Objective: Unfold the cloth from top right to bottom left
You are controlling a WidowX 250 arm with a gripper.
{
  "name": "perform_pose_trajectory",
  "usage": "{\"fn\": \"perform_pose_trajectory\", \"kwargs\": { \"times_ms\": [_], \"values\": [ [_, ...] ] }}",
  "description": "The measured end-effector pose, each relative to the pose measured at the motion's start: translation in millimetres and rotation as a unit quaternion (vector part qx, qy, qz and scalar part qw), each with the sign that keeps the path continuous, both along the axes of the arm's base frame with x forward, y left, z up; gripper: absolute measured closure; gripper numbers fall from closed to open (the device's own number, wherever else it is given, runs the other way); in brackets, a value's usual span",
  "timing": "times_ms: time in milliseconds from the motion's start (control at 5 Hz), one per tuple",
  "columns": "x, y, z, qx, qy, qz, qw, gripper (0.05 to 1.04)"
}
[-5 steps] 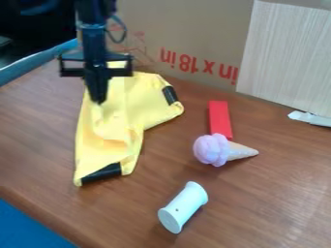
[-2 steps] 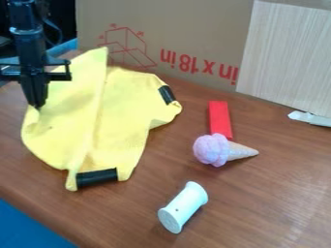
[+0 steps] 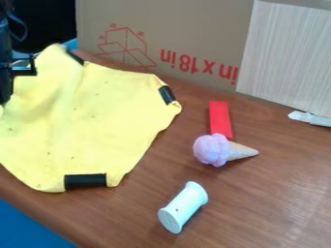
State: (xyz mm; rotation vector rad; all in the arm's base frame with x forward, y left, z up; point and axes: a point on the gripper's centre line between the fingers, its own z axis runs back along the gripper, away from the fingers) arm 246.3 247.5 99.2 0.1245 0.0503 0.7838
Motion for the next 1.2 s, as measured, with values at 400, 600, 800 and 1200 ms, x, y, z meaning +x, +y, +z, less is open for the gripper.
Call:
{"fn": "perform_pose_trajectory", "kwargs": {
  "times_ms": [400,600,800,1200],
  "values": [
    [-11.0,9.4,-4.0,-0.011,-0.003,0.03,0.9995,1.011],
    [-17.2,17.1,-9.6,0.016,0.022,0.028,0.9993,0.908],
    [-19.3,21.1,-16.3,0.071,0.043,0.035,0.9959,0.681],
    [-20.1,21.8,15.7,0.223,0.119,0.032,0.9672,0.118]
  ]
}}
